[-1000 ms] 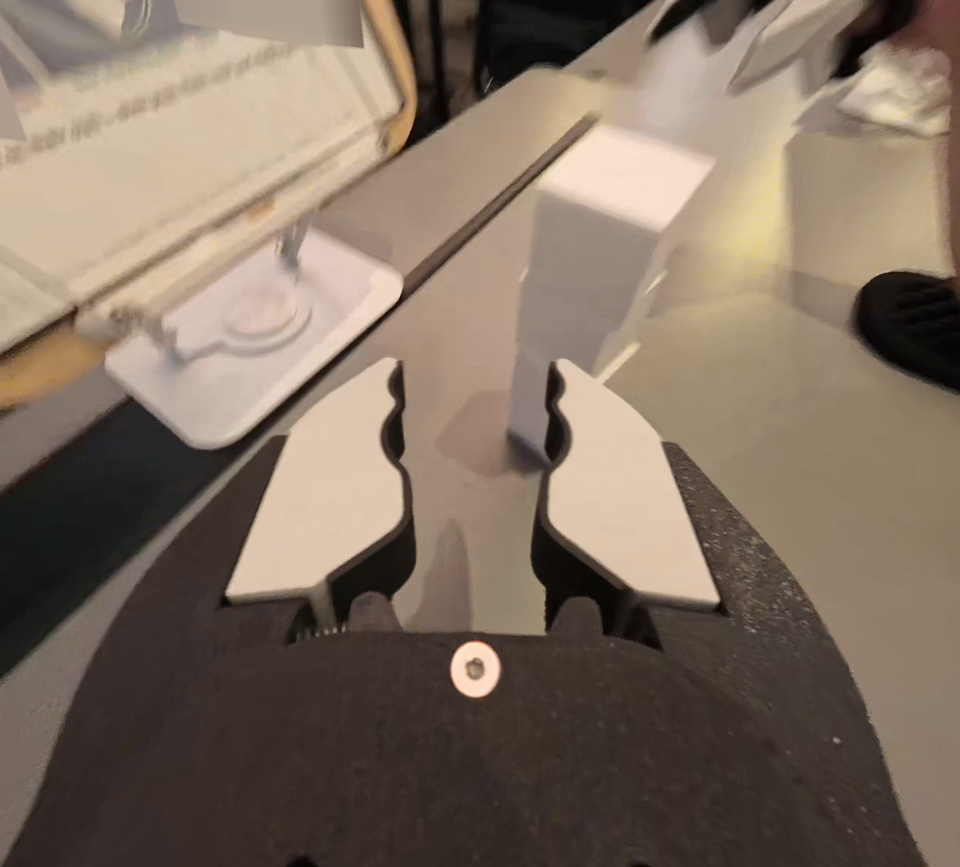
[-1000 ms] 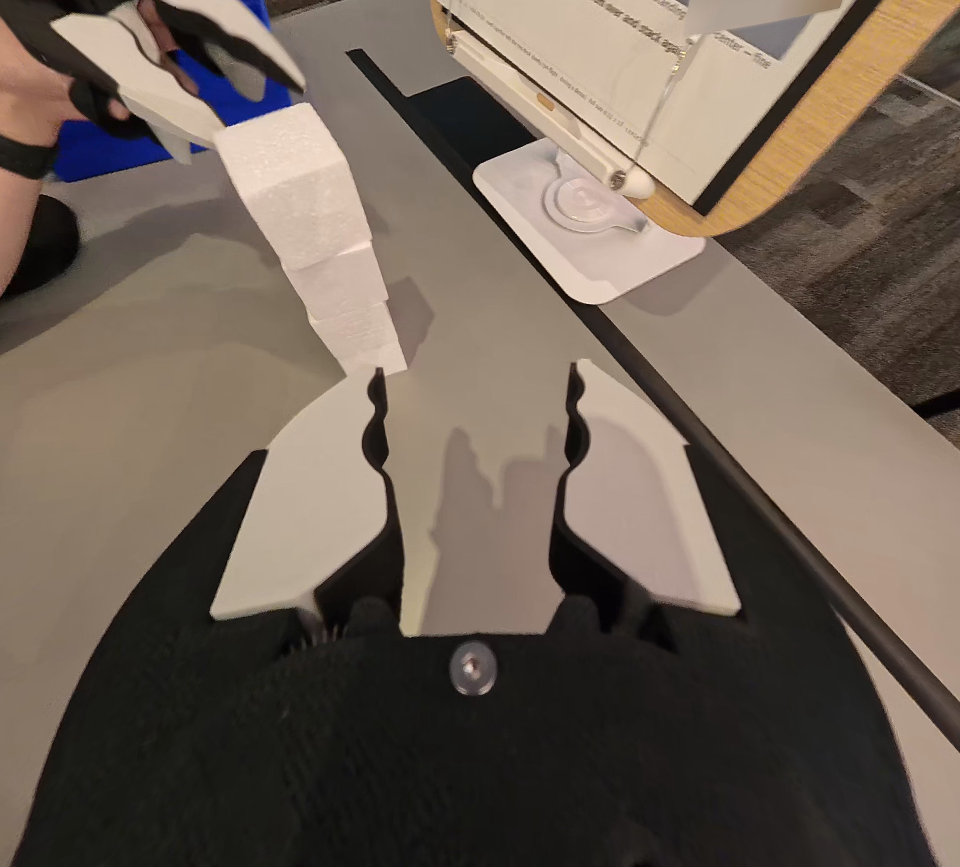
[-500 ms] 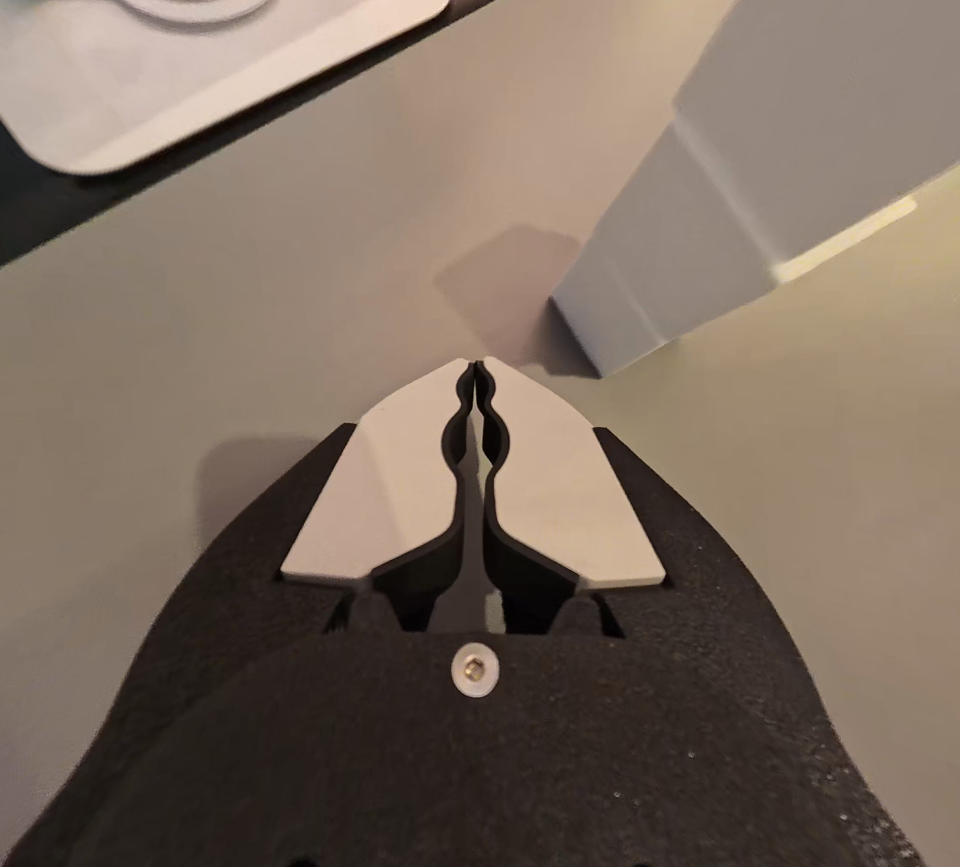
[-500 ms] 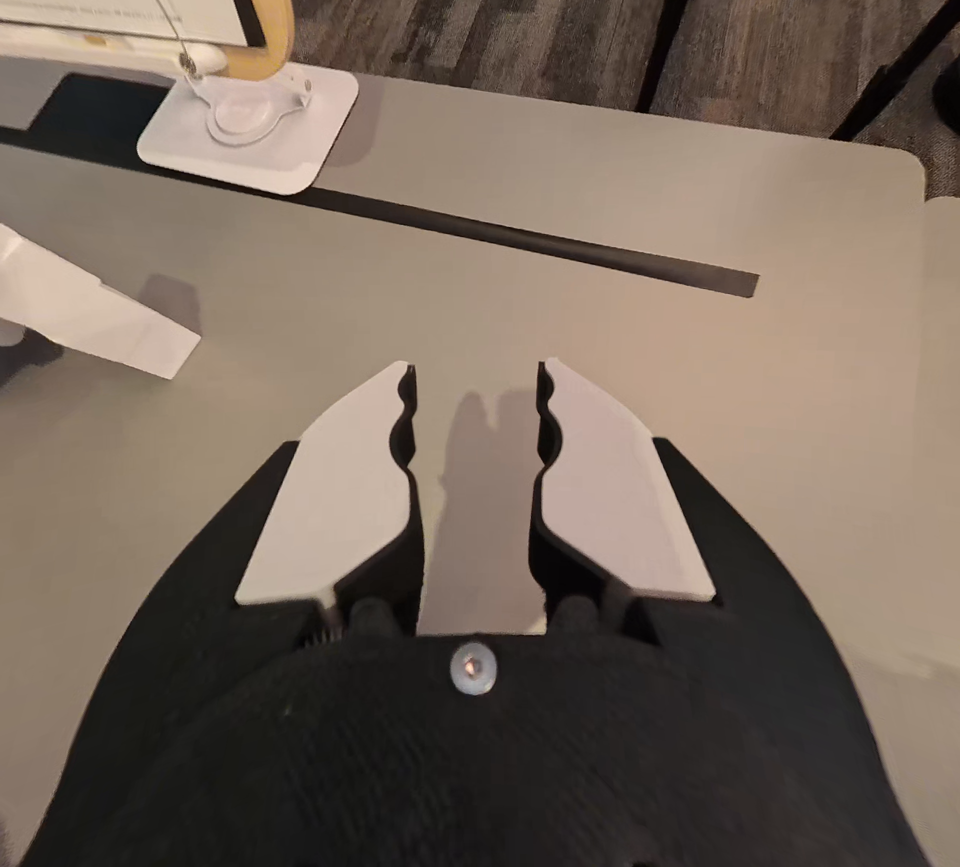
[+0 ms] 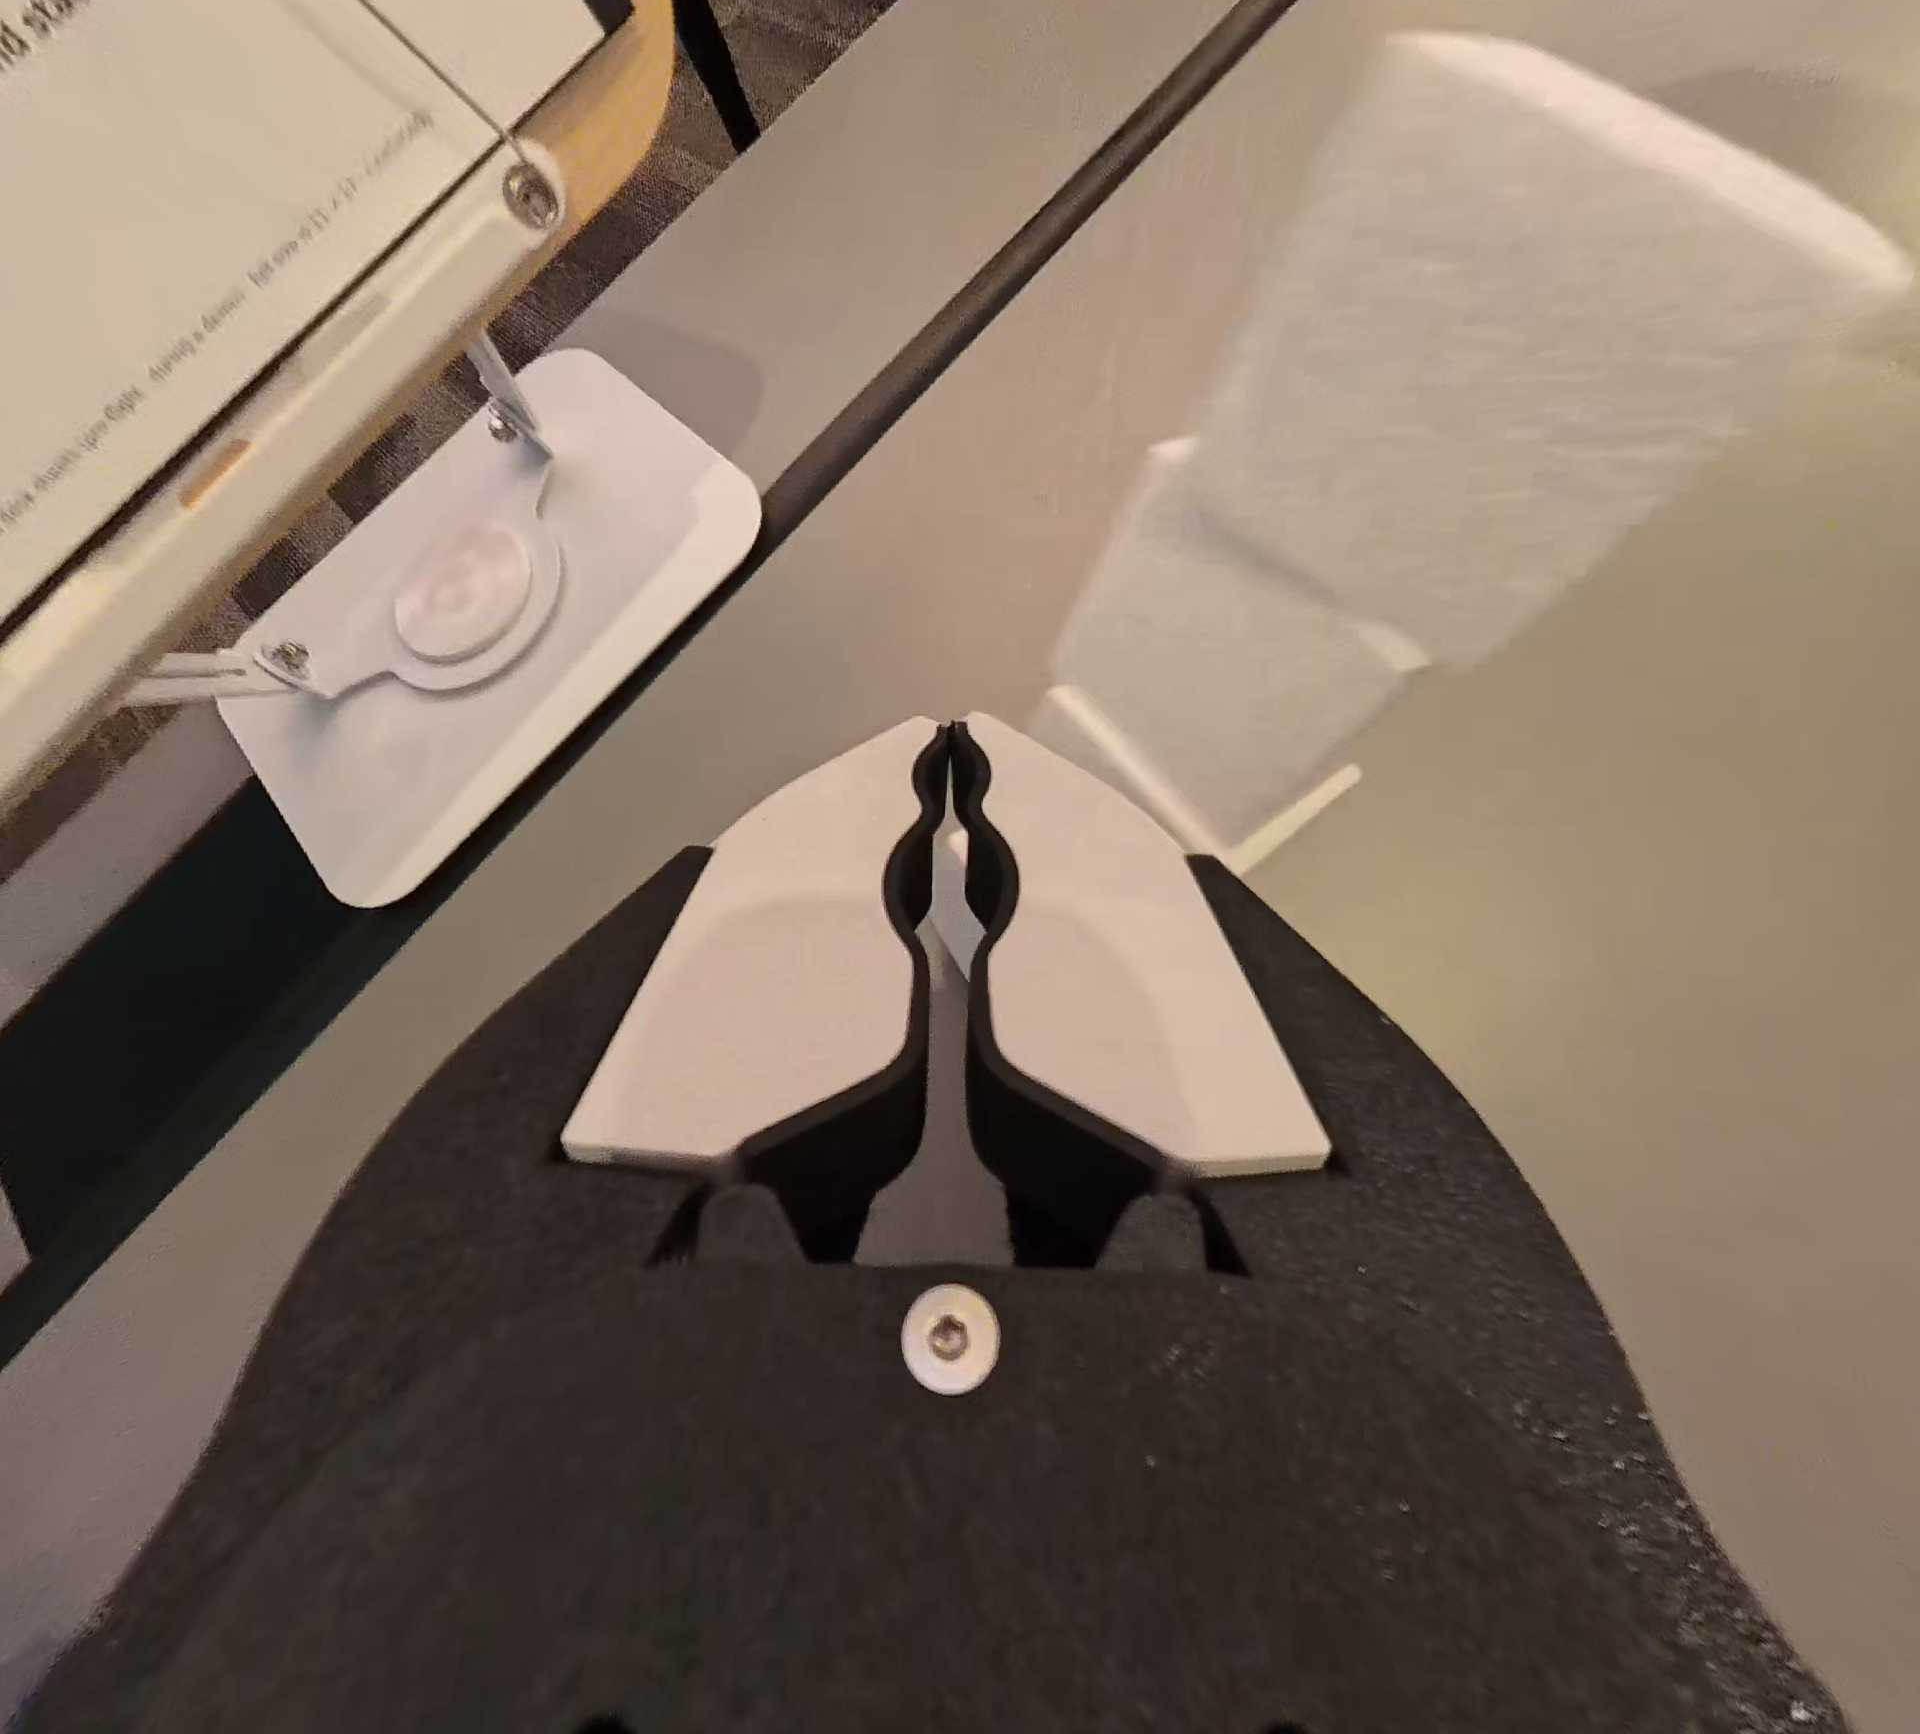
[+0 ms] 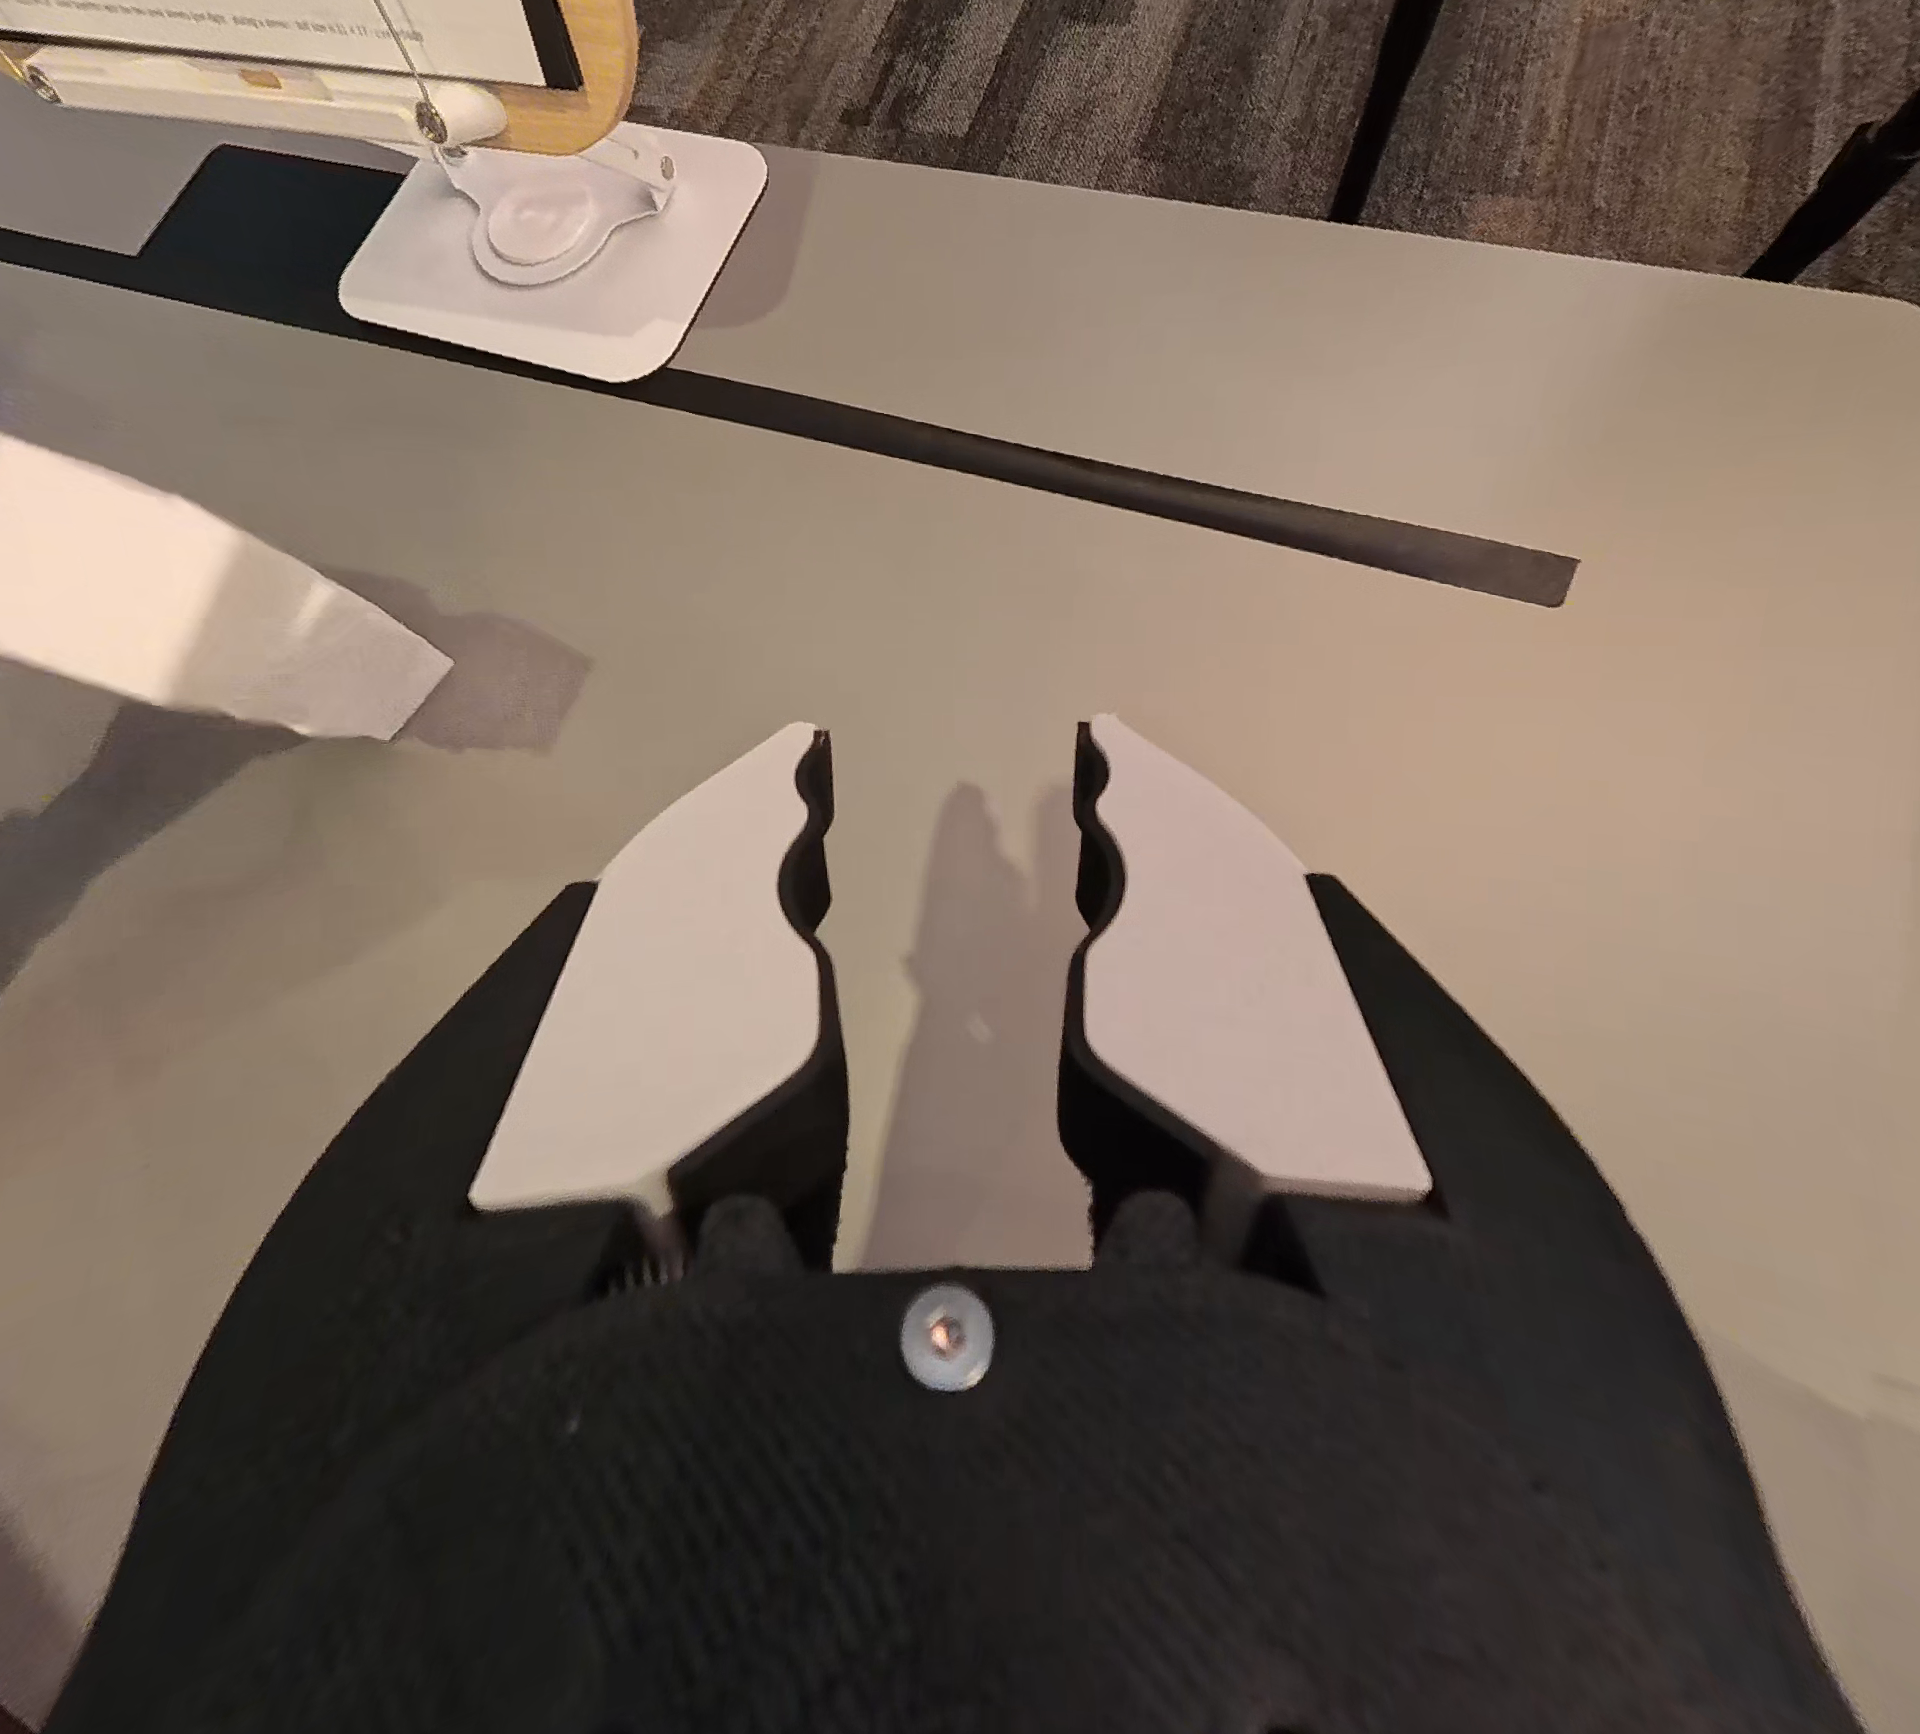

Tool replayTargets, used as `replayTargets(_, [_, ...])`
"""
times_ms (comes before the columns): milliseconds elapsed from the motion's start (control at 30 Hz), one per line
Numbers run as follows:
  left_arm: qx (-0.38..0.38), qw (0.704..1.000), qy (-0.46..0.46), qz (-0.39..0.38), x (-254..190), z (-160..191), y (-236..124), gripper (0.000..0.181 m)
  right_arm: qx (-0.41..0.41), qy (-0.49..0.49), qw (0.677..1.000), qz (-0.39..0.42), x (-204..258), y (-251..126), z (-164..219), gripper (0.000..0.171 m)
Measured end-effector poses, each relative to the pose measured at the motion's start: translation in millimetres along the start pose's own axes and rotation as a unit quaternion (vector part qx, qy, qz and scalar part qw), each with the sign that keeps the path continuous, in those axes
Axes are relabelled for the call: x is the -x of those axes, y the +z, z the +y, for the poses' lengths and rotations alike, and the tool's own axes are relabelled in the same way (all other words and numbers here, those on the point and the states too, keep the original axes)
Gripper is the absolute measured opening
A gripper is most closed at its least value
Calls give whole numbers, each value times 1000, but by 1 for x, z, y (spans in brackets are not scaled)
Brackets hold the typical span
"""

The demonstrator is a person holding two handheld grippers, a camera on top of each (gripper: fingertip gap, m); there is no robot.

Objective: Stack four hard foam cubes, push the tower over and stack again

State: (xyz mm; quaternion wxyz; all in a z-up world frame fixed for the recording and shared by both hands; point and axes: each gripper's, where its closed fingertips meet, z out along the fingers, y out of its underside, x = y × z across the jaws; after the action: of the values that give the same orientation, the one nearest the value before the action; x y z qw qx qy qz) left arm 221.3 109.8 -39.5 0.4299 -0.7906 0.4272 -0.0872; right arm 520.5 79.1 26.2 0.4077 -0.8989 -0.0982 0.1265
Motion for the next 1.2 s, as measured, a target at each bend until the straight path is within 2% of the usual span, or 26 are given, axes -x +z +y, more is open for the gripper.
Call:
replayTargets(67, [-11,1000,-3,0,1,-6,-3,1,-7,6,1000,1,-4,-3,0,46])
replayTargets(200, [-71,997,-21,27,12,-8,-6,35,-25,17,1000,0,-13,-8,0,47])
replayTargets(267, [-106,991,-11,79,7,-5,-2,53,-34,15,999,2,-16,-10,-1,49])
replayTargets(333, [-122,982,-1,143,-4,5,3,57,-52,5,999,-7,-13,-13,-5,51])
replayTargets(400, [-157,965,-4,210,-19,8,6,70,-74,-11,997,-12,-8,-19,-11,52])
replayTargets(467, [-181,948,-19,263,-32,13,9,72,-96,-25,995,-14,-3,-25,-15,53])
replayTargets(533, [-173,940,-13,292,-42,22,15,75,-102,-42,994,-16,1,-30,-13,58])
replayTargets(667, [-139,944,51,296,-57,39,29,81,-62,-89,994,16,-11,-24,11,70])
replayTargets(733, [-132,944,81,292,-65,43,34,82,-35,-103,994,24,-18,-12,26,73])
replayTargets(900, [-112,948,104,280,-72,46,51,81,54,-208,976,27,-29,38,76,80])
replayTargets(1033, [-109,951,107,268,-73,44,59,71,67,-197,978,-27,-26,66,101,80])
replayTargets(1200, [-91,956,134,245,-60,49,51,71,96,-191,977,-17,-44,88,123,81])
